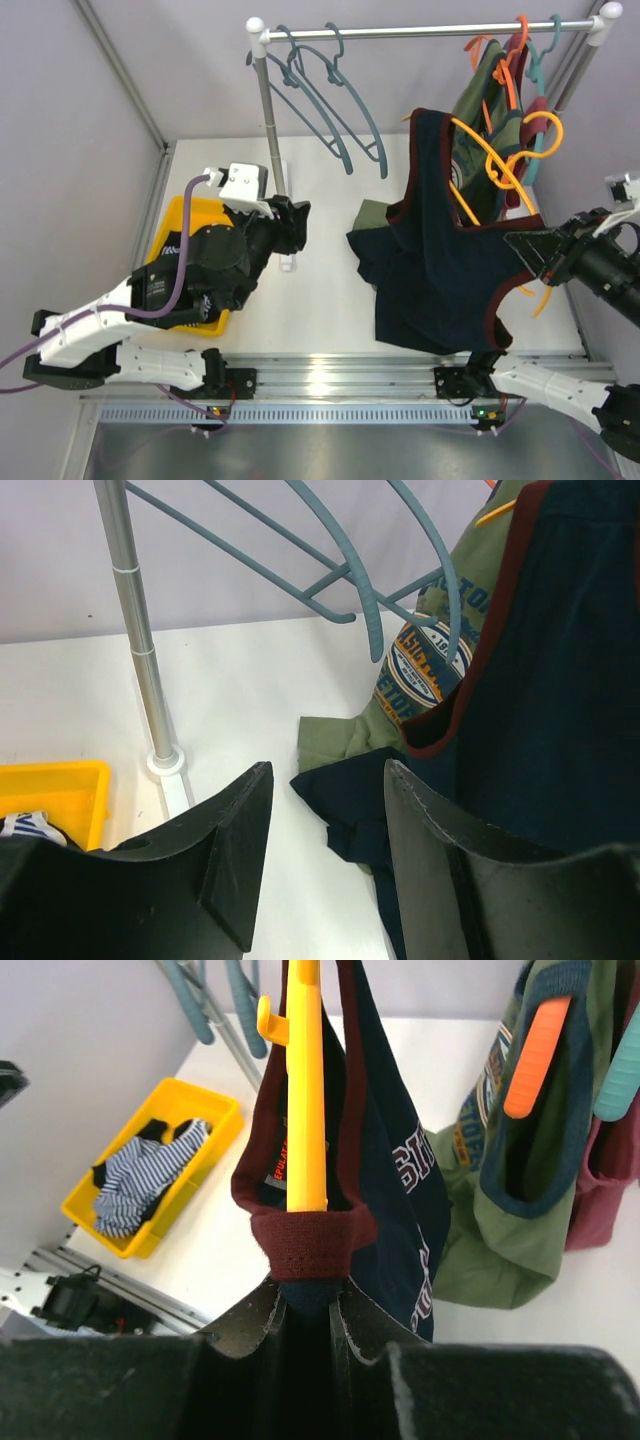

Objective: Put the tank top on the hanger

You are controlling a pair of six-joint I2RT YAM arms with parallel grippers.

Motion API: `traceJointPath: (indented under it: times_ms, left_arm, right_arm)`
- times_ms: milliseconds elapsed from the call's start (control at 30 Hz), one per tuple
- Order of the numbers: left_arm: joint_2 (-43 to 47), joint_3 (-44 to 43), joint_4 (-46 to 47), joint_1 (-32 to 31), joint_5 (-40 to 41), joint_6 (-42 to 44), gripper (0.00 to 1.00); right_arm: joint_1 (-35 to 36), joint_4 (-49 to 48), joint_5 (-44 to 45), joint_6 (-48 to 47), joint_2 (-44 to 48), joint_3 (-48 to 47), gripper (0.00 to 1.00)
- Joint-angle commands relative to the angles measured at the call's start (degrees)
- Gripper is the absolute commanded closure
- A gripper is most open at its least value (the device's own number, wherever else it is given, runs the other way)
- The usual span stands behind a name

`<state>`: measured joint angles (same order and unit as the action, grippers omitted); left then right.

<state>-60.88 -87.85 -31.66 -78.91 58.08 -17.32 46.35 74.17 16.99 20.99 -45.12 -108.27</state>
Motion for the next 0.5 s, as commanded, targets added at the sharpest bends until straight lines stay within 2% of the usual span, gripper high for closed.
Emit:
traceJointPath:
  times_ms: [0, 233, 467]
  left_arm:
    - [0.6, 0.2, -0.6, -0.3, 0.1, -0.5, 0.47]
    - [0.3, 0.4, -0.5, -0.2, -0.2, -0.6, 0.47]
    - [0.9, 1.3, -0.4, -0.1, -0.2, -0.8, 0.47]
  right_arm:
    - [0.1, -5.8, 5.1, 1.2, -3.0, 1.0, 1.0]
    - [0.1, -10.6, 9.0, -0.1, -9.5, 4.4, 1.0]
    - [-2.0, -14.8, 10.5, -3.2, -18.8, 0.1, 1.0]
